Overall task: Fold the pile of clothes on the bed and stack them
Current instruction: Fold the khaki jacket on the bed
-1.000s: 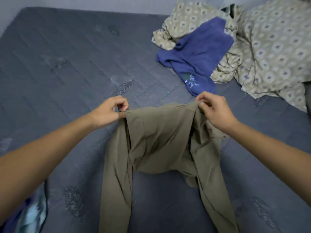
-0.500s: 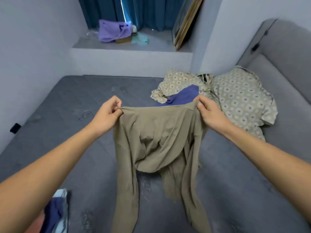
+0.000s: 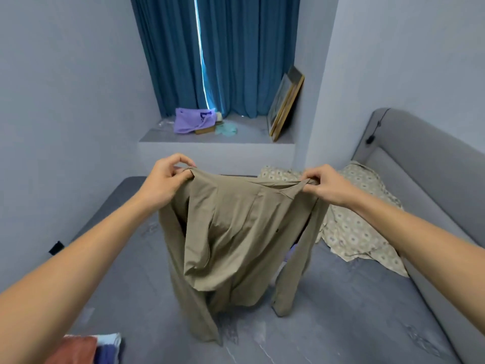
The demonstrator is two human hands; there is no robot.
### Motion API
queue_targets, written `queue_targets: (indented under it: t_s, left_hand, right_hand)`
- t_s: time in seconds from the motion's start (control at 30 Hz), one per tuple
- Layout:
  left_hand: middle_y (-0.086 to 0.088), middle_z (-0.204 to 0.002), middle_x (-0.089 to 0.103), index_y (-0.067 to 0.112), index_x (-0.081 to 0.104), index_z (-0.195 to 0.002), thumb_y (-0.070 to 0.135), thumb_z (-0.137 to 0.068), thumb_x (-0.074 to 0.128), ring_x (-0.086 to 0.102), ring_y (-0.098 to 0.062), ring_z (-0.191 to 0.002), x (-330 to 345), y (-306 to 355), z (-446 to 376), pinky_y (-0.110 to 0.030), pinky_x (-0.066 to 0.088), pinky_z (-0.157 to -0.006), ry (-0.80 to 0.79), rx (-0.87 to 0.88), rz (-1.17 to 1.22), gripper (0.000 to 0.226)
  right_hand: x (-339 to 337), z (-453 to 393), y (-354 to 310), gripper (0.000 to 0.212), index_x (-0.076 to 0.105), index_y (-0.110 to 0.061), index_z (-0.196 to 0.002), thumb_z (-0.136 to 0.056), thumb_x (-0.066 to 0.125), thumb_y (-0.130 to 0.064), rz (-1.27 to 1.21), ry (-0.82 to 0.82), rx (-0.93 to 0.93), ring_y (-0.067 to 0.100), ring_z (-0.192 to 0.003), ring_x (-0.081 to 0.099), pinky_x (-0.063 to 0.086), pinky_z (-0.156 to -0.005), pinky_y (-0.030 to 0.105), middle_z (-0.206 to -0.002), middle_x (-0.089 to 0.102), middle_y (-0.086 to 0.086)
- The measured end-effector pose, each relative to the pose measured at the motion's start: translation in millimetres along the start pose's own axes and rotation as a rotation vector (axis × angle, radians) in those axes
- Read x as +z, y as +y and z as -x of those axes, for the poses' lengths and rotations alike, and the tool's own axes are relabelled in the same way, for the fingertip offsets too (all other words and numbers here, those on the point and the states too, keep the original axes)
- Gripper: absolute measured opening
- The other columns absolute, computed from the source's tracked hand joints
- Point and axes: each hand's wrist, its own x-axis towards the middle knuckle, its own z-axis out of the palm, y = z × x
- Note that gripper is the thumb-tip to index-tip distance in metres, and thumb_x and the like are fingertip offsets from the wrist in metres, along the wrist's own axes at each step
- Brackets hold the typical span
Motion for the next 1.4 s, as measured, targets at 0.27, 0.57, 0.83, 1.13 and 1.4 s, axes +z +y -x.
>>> queue_targets:
  t_s: [0.27,0.57,0.83,1.13,1.4]
  left_hand:
    - [-0.012,-0.079,0.07,0.003,0.071,-0.084,0.003,-0.103,0.059,0.056,-0.013,-0.074,-13,55,40,-0.037,0.045,-0.073,-0.002,0.0,-0.214,0.022]
    - [-0.009,-0.08,0.061,0.013,0.062,-0.09,0.009,-0.107,0.051,0.049,-0.017,-0.077,-3,51,85,-0.037,0.037,-0.073,0.185,-0.005,-0.202,0.021]
    - [0.008,-0.08,0.061,0.022,0.057,-0.09,0.011,-0.106,0.047,0.051,-0.005,-0.074,-12,78,117,-0.025,0.041,-0.072,0.224,0.135,-0.182,0.021]
    - [0.011,-0.084,0.071,0.017,0.067,-0.09,0.008,-0.105,0.058,0.061,0.002,-0.076,-72,111,188,-0.021,0.045,-0.073,0.083,0.25,-0.099,0.02]
    - [0.005,-0.089,0.075,0.016,0.071,-0.093,0.011,-0.105,0.06,0.066,-0.006,-0.081,-89,122,204,-0.021,0.048,-0.075,0.086,0.239,-0.034,0.017]
  right_hand:
    - [-15,-2,-6,0.024,0.06,-0.017,-0.085,-0.099,0.052,0.002,0.054,0.131,-0.121,0.018,-0.079,0.058,0.044,-0.076,0.036,-0.079,0.065,0.002]
    - [-28,22,-23,0.042,0.063,-0.029,-0.083,-0.091,0.055,0.011,0.092,0.201,-0.12,-0.002,-0.077,0.058,0.039,-0.073,0.005,-0.082,0.066,-0.015]
    - [-26,94,-67,0.029,0.064,-0.017,-0.091,-0.099,0.05,0.007,0.073,0.384,-0.092,0.009,-0.083,0.056,0.039,-0.075,0.021,-0.08,0.062,-0.007]
    - [-6,189,-150,0.027,0.062,-0.014,-0.093,-0.102,0.048,0.007,0.063,0.457,-0.069,0.007,-0.084,0.055,0.038,-0.075,0.008,-0.087,0.064,0.003]
    - [-7,215,-170,0.027,0.061,-0.016,-0.092,-0.104,0.048,0.004,0.079,0.454,-0.088,0.011,-0.083,0.056,0.042,-0.078,0.024,-0.085,0.063,0.001]
